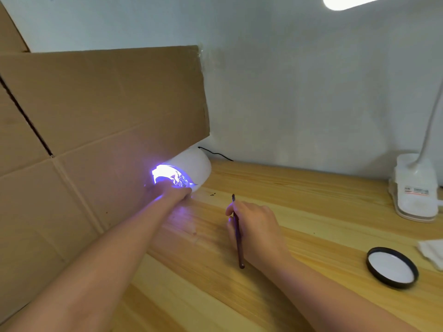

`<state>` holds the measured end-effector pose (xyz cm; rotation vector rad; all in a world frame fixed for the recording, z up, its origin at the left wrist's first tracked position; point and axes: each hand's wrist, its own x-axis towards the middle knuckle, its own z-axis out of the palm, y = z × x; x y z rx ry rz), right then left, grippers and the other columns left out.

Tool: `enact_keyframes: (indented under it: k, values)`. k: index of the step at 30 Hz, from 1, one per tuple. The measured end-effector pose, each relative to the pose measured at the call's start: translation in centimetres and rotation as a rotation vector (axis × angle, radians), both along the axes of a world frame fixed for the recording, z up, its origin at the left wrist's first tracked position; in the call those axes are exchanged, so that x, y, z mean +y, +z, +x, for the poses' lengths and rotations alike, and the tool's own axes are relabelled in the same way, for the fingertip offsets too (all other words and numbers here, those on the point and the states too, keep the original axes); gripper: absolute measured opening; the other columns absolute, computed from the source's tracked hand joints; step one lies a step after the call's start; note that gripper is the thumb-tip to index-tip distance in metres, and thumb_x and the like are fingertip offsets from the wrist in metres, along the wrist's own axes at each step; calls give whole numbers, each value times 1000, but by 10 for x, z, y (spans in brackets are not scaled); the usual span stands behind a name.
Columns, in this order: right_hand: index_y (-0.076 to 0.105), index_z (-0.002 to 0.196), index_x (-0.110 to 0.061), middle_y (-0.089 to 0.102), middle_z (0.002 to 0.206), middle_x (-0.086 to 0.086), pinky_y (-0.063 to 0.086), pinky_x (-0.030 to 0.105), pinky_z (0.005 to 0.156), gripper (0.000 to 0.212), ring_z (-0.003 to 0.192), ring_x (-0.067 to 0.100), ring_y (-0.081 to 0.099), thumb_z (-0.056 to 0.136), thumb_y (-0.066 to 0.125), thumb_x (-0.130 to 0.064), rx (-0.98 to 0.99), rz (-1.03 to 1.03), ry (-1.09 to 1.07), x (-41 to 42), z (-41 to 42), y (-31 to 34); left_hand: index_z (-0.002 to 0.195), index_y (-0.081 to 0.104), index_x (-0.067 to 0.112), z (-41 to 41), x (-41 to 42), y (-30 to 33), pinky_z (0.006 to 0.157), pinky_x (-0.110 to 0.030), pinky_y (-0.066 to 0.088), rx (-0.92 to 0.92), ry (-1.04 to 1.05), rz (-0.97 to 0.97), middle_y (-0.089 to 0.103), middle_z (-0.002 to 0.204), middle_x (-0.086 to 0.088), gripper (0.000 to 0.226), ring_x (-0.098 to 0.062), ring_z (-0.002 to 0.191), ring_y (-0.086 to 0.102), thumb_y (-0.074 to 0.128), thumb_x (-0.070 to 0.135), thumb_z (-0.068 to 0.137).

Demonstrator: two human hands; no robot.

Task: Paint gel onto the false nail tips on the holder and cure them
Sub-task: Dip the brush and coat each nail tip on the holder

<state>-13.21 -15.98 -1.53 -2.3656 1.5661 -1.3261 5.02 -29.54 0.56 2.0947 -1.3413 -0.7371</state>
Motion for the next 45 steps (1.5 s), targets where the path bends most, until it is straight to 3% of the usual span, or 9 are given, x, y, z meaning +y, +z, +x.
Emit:
enact_keyframes:
  k: [4,7,11,13,16,21,31,37,45]
  values:
    - [64,90,-10,66,72,-2,34,26,63,15,68,25,60,76,59,-8,24,21,29,11,-11,2,79,55,15,6,16,-1,52,-23,39,120,-32,-37,55,72,-6,34,-20,56,50,68,37,57]
    - [62,97,-14,67,78,-5,33,27,68,24,77,23,60,78,47,-19,24,28,45,16,-17,9,103,57,15,14,30,-3,64,-16,44,245,-87,-162,60,94,-5,34,-20,90,57,75,19,75]
    - [61,99,-17,66,81,-8,22,29,67,18,82,22,58,81,58,-16,39,-29,-11,26,-24,16,66,51,13,25,68,5,54,-22,43,-13,-20,-206,52,67,0,30,-18,68,51,80,22,69]
    - [60,98,-16,65,82,-7,23,29,67,18,81,22,57,80,60,-14,63,-39,-23,32,-26,17,88,52,9,28,85,6,70,-30,45,-42,-24,-152,52,87,-3,32,-19,80,50,77,22,73]
    - [60,96,-17,65,80,-10,24,29,67,19,78,20,58,77,62,-11,100,-38,-27,43,-30,18,118,46,8,30,110,4,71,-30,36,-58,-98,-182,49,101,-5,58,-20,91,47,78,21,72]
    - [61,97,-17,65,80,-10,35,32,72,19,76,19,58,79,61,-12,156,-29,-24,61,-44,27,107,43,23,26,151,-2,75,-29,38,-79,-263,-200,54,102,0,55,-18,96,53,81,24,67]
    - [63,91,-10,65,74,-2,40,32,68,9,67,19,60,84,61,-14,148,-192,-96,107,-102,71,96,43,40,-45,220,2,64,-4,42,-77,-733,-243,60,97,16,57,6,82,61,84,24,62]
    - [64,92,-6,65,72,2,48,44,68,12,66,22,62,86,56,-14,118,-232,-167,142,-153,92,103,48,34,-95,254,5,70,-8,48,42,-996,-236,60,95,6,59,1,90,58,85,16,60]
    - [62,91,-11,62,74,-3,50,43,74,13,69,16,62,86,53,-18,-8,-202,-298,191,-203,94,104,46,30,-167,278,-3,70,-6,42,89,-1268,-300,58,97,19,55,4,87,56,82,16,64]
